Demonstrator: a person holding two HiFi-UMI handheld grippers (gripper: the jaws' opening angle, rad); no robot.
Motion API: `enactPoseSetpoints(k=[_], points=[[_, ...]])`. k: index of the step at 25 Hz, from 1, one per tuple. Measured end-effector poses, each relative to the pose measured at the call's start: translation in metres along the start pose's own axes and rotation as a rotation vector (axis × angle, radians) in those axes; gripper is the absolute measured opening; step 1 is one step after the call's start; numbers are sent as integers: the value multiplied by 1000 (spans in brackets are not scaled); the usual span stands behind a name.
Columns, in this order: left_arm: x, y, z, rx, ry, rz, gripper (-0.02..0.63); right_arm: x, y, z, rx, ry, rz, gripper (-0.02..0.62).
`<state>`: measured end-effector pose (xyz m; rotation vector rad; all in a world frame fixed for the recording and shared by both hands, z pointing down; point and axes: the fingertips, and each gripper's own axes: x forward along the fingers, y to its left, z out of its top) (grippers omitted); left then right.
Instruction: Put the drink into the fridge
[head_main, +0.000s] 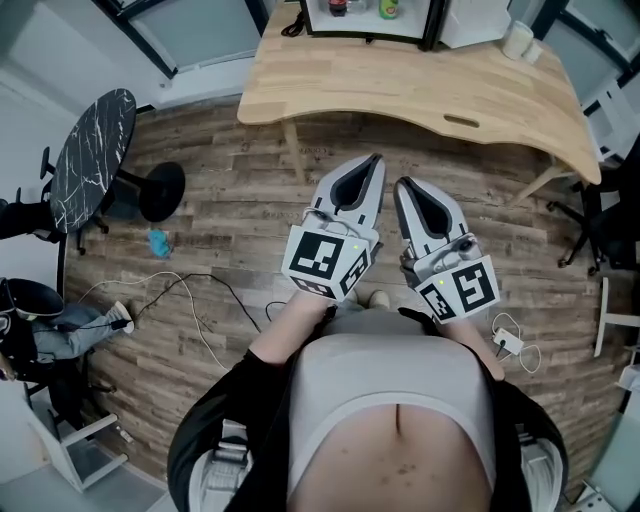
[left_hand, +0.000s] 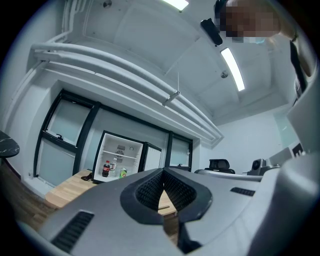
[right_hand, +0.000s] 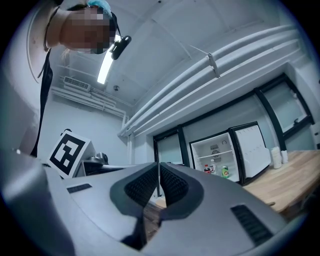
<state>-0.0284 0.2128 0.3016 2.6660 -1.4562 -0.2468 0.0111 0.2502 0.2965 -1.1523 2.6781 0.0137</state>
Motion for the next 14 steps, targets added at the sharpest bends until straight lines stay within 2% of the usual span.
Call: enactPoseSetpoints(k=[14], points=[[4,6,-3,-4,-3,1,6,6,-1,-5,-8,8,7,37]])
